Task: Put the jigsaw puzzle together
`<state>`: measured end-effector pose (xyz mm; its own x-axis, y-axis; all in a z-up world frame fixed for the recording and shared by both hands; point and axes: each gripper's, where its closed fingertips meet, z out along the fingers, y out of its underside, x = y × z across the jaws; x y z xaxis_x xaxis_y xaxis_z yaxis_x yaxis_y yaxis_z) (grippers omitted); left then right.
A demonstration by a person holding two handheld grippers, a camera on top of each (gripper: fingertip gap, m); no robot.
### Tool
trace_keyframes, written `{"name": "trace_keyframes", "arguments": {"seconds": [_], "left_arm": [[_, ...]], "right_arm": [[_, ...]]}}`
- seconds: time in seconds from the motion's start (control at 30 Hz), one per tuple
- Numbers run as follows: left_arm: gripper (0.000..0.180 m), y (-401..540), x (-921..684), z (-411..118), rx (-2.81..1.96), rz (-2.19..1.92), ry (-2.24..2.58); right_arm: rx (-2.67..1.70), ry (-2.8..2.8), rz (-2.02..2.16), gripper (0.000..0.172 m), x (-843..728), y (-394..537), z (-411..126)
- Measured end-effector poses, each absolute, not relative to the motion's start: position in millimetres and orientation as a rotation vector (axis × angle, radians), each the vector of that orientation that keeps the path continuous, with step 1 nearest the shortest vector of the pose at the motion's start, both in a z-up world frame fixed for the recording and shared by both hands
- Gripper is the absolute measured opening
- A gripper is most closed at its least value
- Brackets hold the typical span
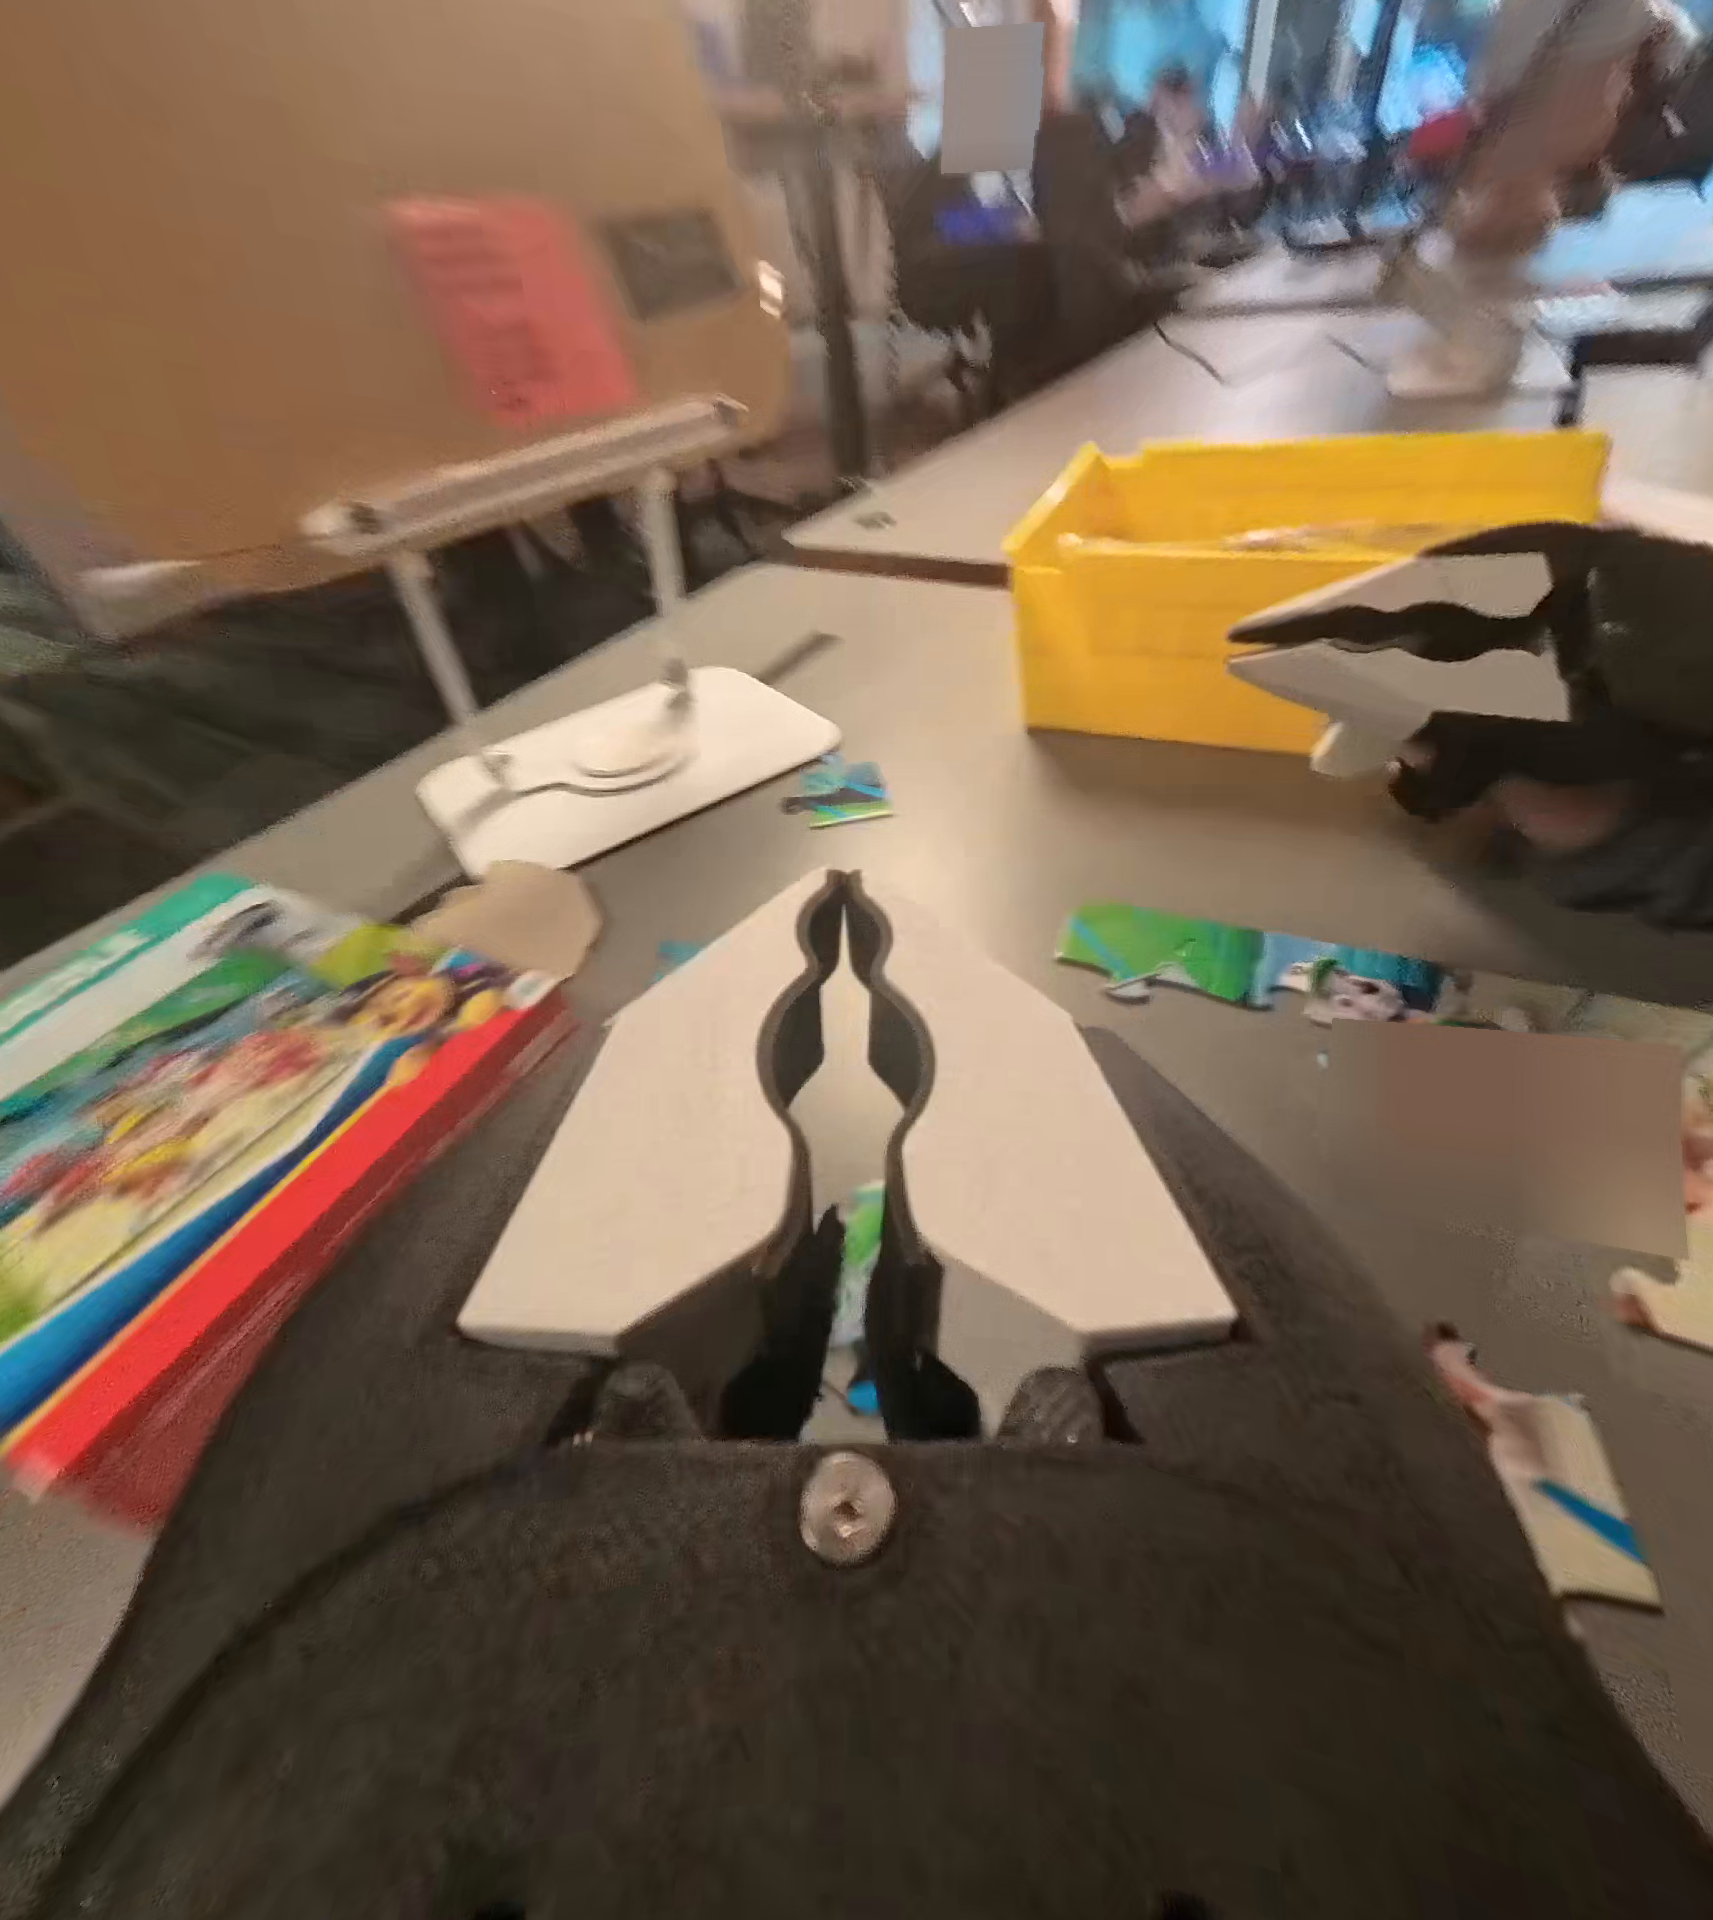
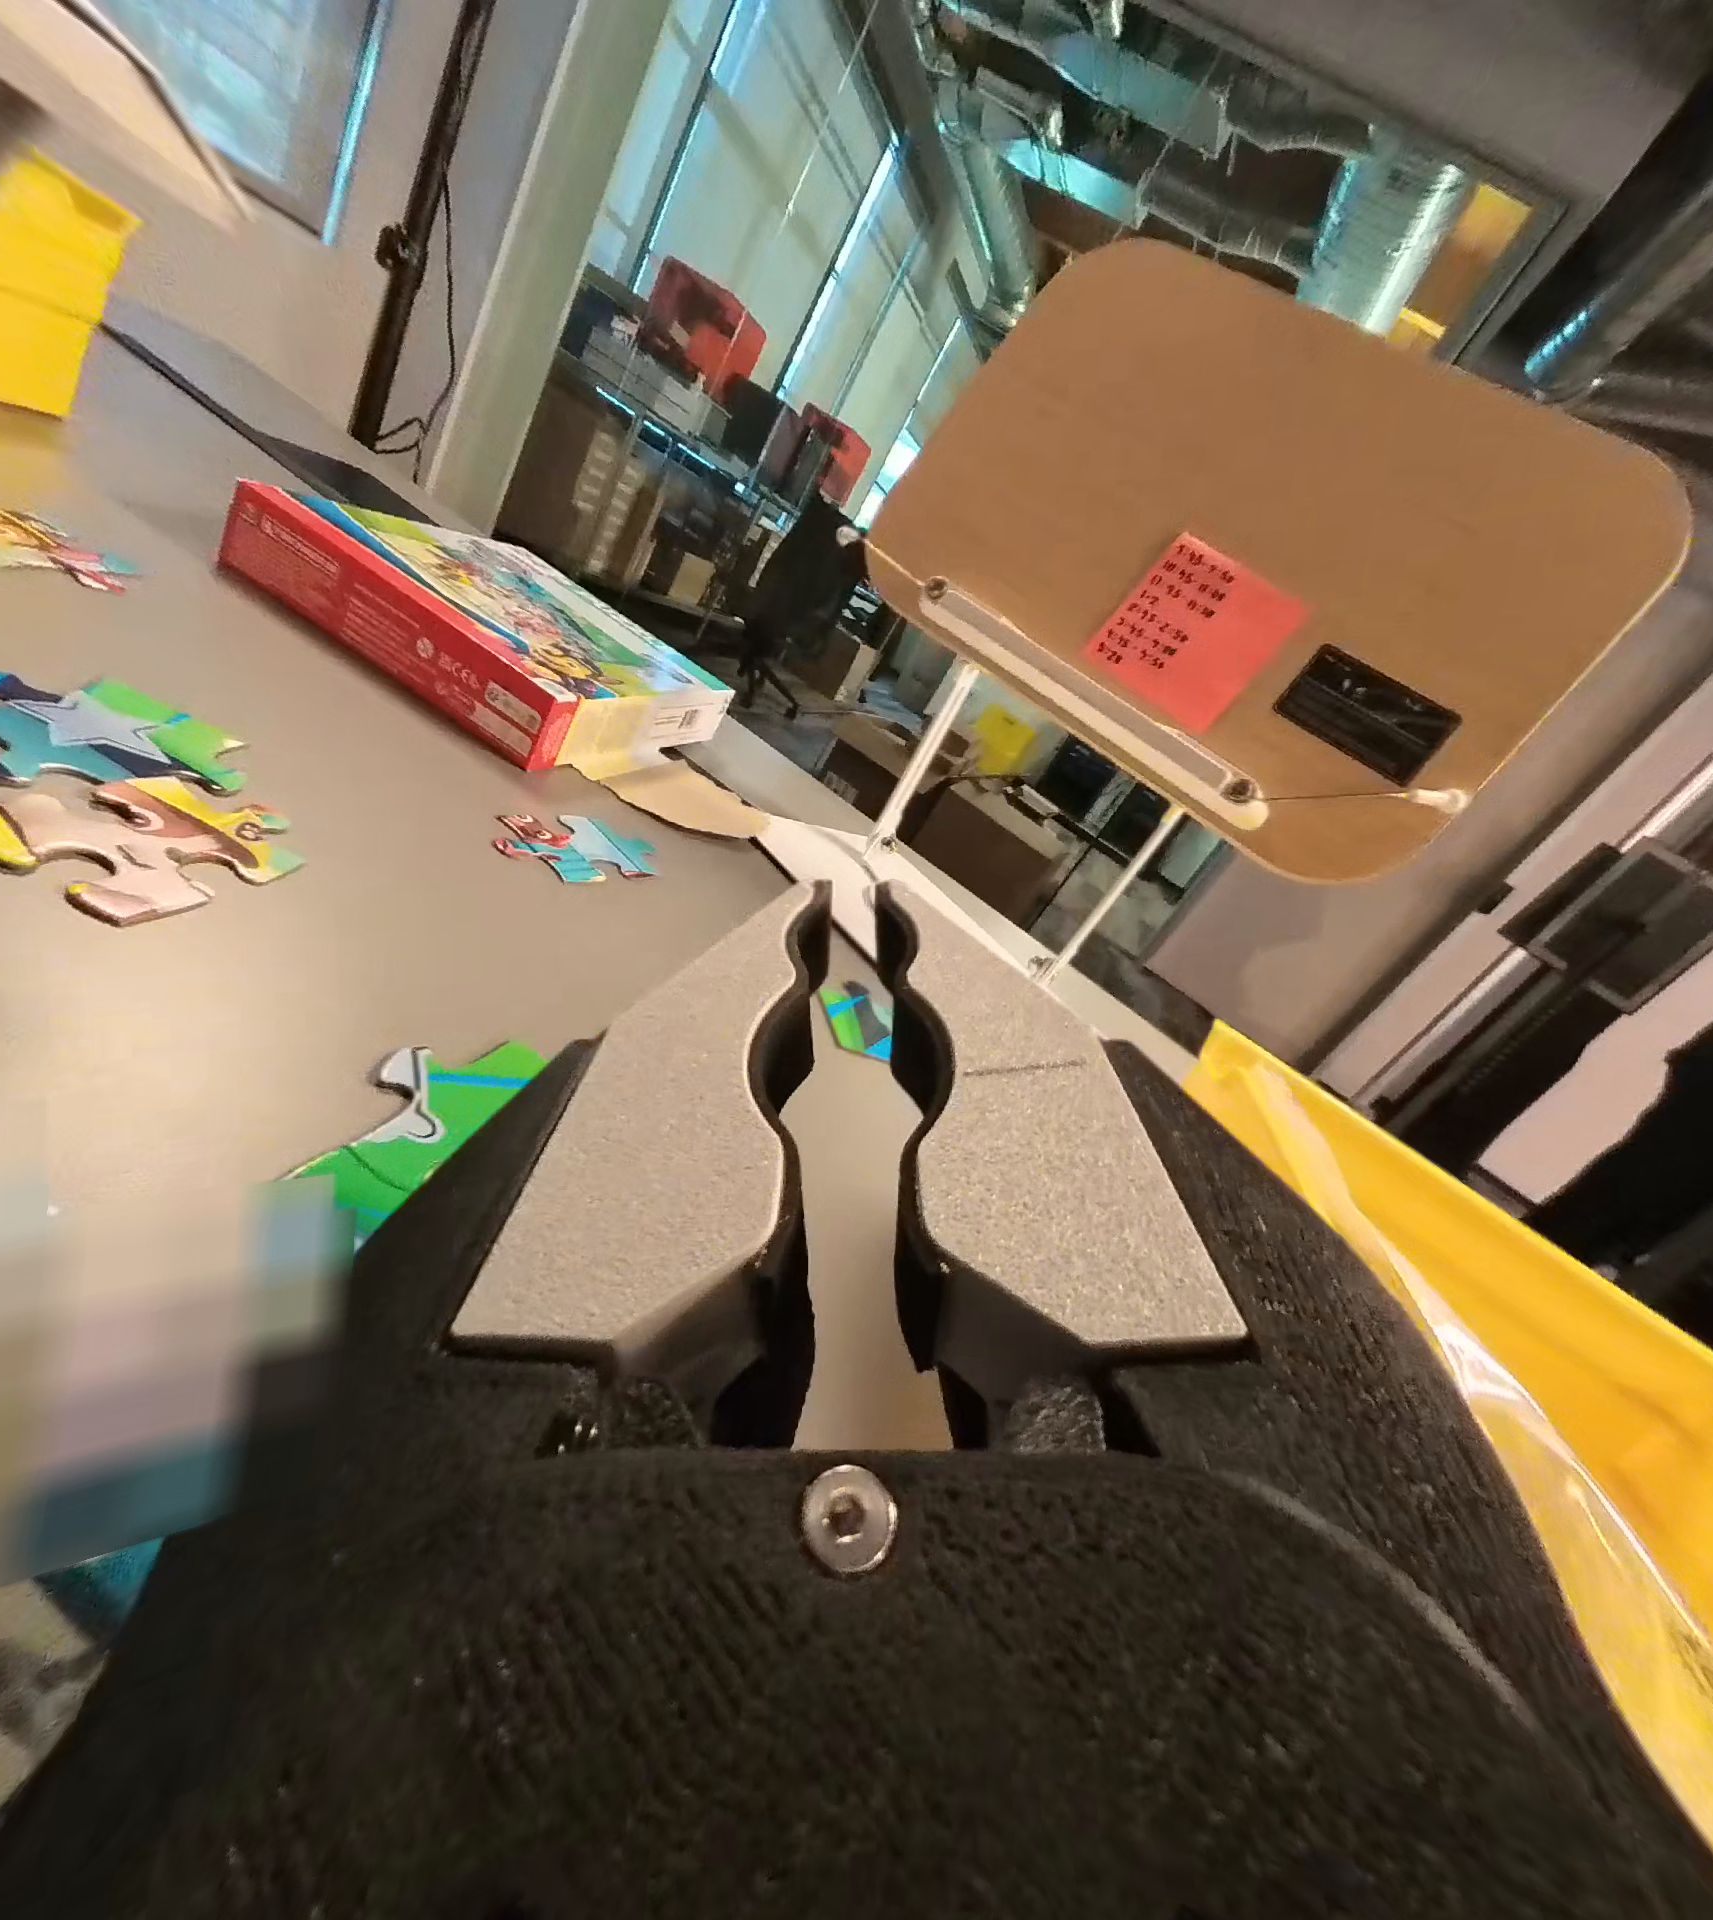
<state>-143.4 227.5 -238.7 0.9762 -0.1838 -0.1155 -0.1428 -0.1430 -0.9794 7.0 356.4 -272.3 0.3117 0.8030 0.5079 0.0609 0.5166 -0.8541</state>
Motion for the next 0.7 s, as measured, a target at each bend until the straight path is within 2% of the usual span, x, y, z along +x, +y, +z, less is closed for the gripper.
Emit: {"name": "trace_keyframes", "arguments": {"seconds": [0.23,0.3,0.37,0.7], "left_arm": [[0.000,126,-214,-235,-1.346,0.285,0.016],[0.003,117,-229,-235,-1.335,0.304,-0.056],[0.016,112,-240,-230,-1.304,0.276,-0.120],[0.020,102,-247,-225,-1.251,0.261,-0.132]], "right_arm": [[-0.860,-1.188,0.440,0.003,-25,377,-274],[-0.862,-1.209,0.412,0.002,-40,384,-277],[-0.856,-1.220,0.369,0.002,-52,394,-279],[-0.803,-1.219,0.286,0.000,-62,405,-276]]}}
